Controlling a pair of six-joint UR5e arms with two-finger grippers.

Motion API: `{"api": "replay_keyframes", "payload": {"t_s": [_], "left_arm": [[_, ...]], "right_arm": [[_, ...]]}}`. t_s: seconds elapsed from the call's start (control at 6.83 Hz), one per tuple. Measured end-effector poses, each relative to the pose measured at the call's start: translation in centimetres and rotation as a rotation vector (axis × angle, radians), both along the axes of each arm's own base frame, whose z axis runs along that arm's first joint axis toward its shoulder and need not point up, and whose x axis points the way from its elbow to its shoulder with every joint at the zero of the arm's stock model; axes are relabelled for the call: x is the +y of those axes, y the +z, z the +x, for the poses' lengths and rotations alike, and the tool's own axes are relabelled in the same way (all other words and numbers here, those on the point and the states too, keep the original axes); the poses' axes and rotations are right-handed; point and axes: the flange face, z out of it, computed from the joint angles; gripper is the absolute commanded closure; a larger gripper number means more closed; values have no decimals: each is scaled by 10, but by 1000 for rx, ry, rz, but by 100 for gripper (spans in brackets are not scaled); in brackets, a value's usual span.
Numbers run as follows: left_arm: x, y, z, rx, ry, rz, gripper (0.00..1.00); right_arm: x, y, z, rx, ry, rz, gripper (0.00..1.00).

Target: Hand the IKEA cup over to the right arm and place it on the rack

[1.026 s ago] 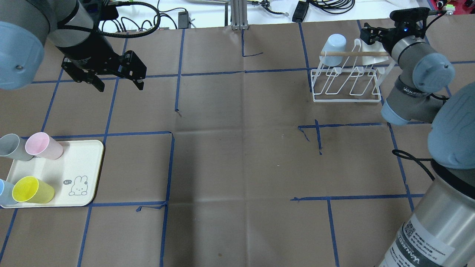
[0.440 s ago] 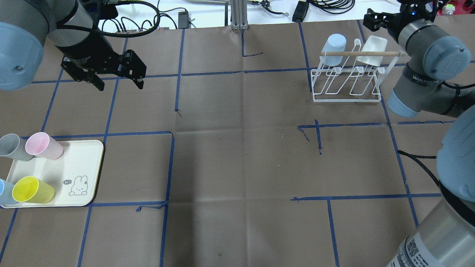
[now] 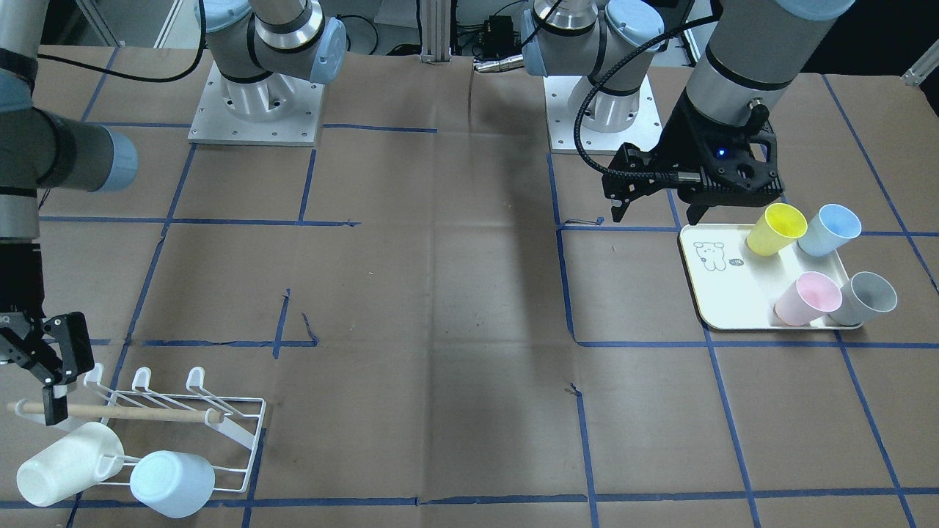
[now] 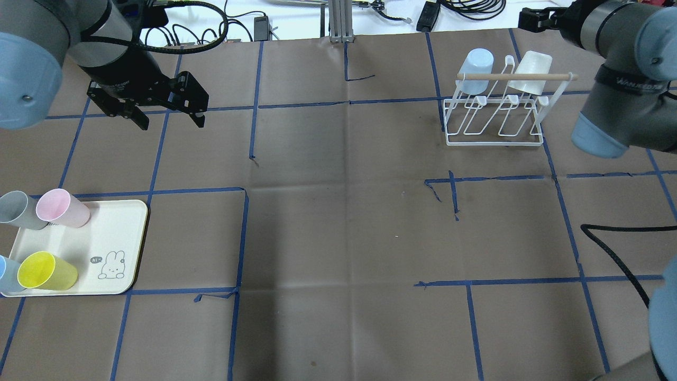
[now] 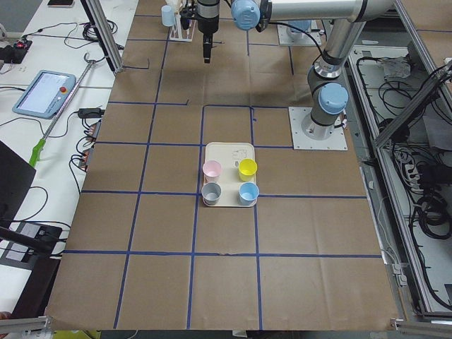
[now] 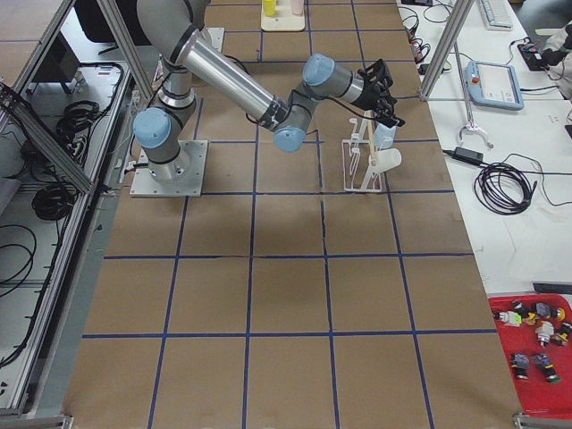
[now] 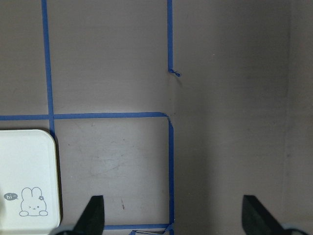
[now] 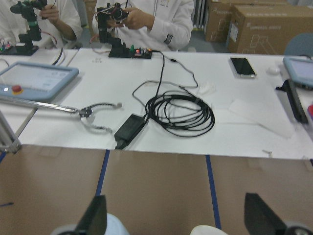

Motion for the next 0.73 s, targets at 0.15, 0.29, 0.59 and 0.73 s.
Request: {"api": "replay_keyframes", "payload": {"t_s": [0.15,0.29,0.59,0.73], "left_arm": [[0,0,0,0,0,0,0],[0,0,0,0,0,0,0],[0,0,0,0,0,1,0],[0,-1,0,0,0,1,0]], "right_arm": [[11,11,14,-25,9,130,0],[24,21,31,-24,5,262,0],[56,34,71,5,22,487,0],[75,35,94,9,60,596,0]]}}
